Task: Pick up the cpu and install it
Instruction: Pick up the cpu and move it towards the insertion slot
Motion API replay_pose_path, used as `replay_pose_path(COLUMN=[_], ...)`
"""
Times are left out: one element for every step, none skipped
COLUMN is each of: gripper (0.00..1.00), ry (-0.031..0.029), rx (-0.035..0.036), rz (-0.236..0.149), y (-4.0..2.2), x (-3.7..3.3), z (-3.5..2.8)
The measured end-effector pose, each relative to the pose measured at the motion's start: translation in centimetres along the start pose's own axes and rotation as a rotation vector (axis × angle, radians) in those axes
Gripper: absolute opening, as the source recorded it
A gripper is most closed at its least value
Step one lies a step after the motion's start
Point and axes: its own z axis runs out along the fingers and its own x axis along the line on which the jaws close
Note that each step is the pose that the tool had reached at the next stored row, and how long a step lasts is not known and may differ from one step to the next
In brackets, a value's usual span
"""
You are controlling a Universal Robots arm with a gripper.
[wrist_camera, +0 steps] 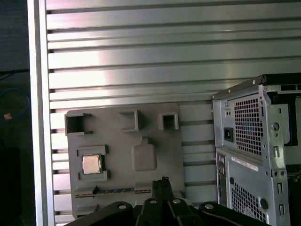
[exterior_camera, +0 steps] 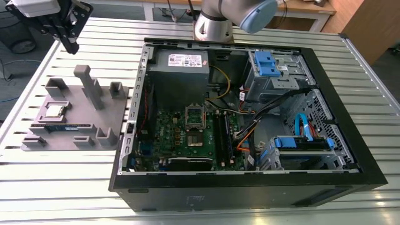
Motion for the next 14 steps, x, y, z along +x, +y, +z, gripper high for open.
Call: replay_pose_path(gripper=[0.11, 0.11, 0.11, 0.11, 0.11, 0.11, 0.11, 0.11, 0.11, 0.11, 0.11, 0.11, 0.11, 0.11], ry=[0.0, 0.0, 0.0, -0.0001, -0.0001, -0.0001, -0.0002, -0.0001, 0.0, 0.0, 0.0, -0.0001, -0.0001, -0.0001], rx=[0.0001, 0.0002, 0.0003, 0.0002, 0.0003, 0.0002, 0.0002, 0.0003, 0.0004, 0.0003, 0.0003, 0.0003, 0.0003, 0.0003], rz=[0.0, 0.0, 0.0, 0.0, 0.0, 0.0, 0.0, 0.0, 0.0, 0.0, 0.0, 0.0, 0.0, 0.0], y=[-0.02, -0.04, -0.05, -0.07, -0.09, -0.11, -0.12, -0.14, -0.16, -0.18, -0.2, -0.22, -0.23, -0.25], x=[0.16, 0.31, 0.48, 0.65, 0.83, 1.04, 1.25, 1.46, 1.67, 1.87, 2.09, 2.3, 2.54, 2.76], z=[0.11, 0.21, 0.3, 0.4, 0.47, 0.55, 0.61, 0.66, 0.7, 0.75, 0.81, 0.86, 0.91, 0.96])
